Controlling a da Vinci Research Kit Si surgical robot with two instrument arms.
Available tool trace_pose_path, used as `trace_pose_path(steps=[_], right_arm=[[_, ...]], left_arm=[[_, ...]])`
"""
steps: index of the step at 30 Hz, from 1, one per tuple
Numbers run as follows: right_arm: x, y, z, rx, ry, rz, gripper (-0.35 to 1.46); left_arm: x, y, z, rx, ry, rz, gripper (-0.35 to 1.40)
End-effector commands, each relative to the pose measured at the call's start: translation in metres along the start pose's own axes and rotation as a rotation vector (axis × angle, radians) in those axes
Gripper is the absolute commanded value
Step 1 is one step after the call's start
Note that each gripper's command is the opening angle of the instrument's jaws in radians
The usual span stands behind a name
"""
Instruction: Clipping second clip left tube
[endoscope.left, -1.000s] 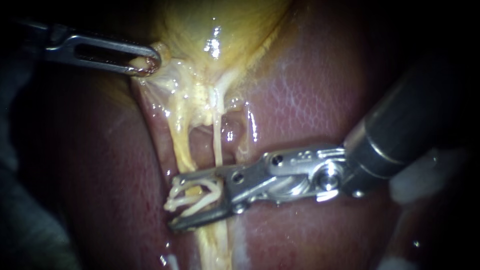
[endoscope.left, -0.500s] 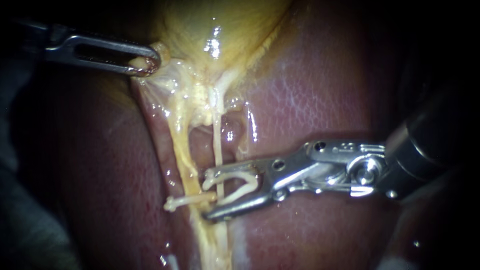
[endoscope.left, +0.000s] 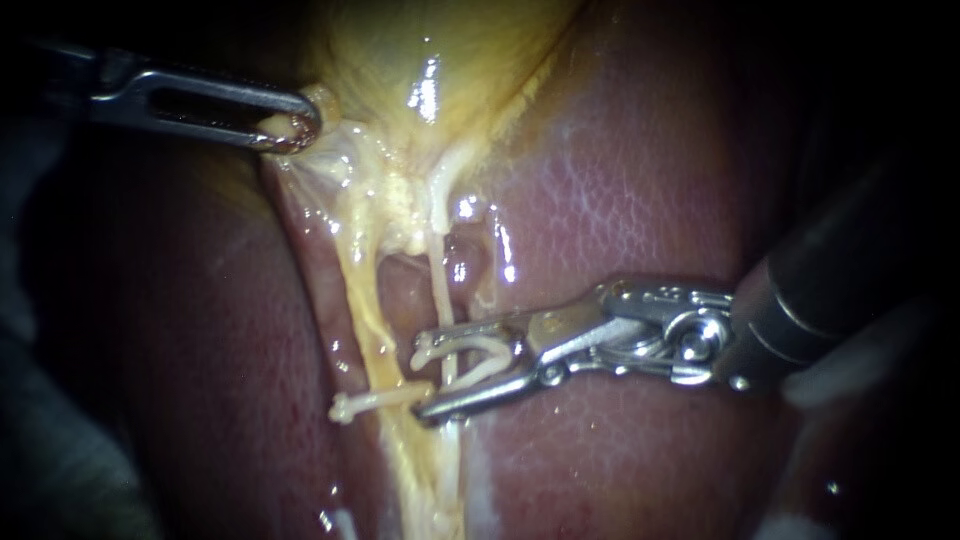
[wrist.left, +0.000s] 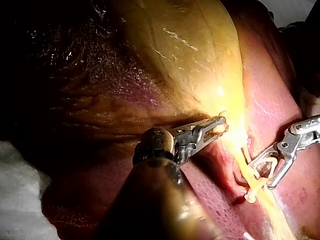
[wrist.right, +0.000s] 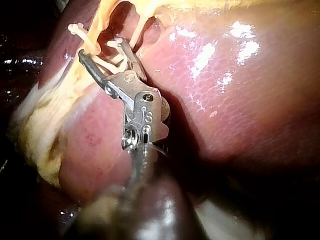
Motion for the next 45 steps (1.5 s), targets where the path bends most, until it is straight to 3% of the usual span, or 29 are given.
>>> trace_pose_path(steps=[1,6,18,27,31,37,45], right_arm=[[0.0,0.0001,0.0002,0.006,0.004,0.004,0.5],[0.0001,0.0006,0.0011,0.045,0.042,0.043,0.5],[0.0014,0.0001,0.004,0.133,0.137,0.114,0.5],[0.0025,-0.0007,0.0067,0.163,0.156,0.122,0.5],[0.003,-0.0017,0.007,0.175,0.164,0.124,0.5],[0.0051,-0.004,0.0062,0.205,0.156,0.134,0.48],[0.0055,-0.0064,0.006,0.258,0.129,0.14,0.42]], left_arm=[[0.0,0.0,0.0,0.0,0.0,0.0,-0.35],[0.0,0.0,0.0,0.0,0.0,0.0,-0.35],[0.0,0.0,0.0,0.0,0.0,0.0,-0.35],[0.0,0.0,0.0,0.0,0.0,0.0,-0.35],[0.0,0.0,0.0,0.0,0.0,0.0,-0.35],[0.0,0.0,0.0,0.0,0.0,0.0,-0.35],[0.0,0.0,0.0001,0.0,0.0,0.0,-0.35]])
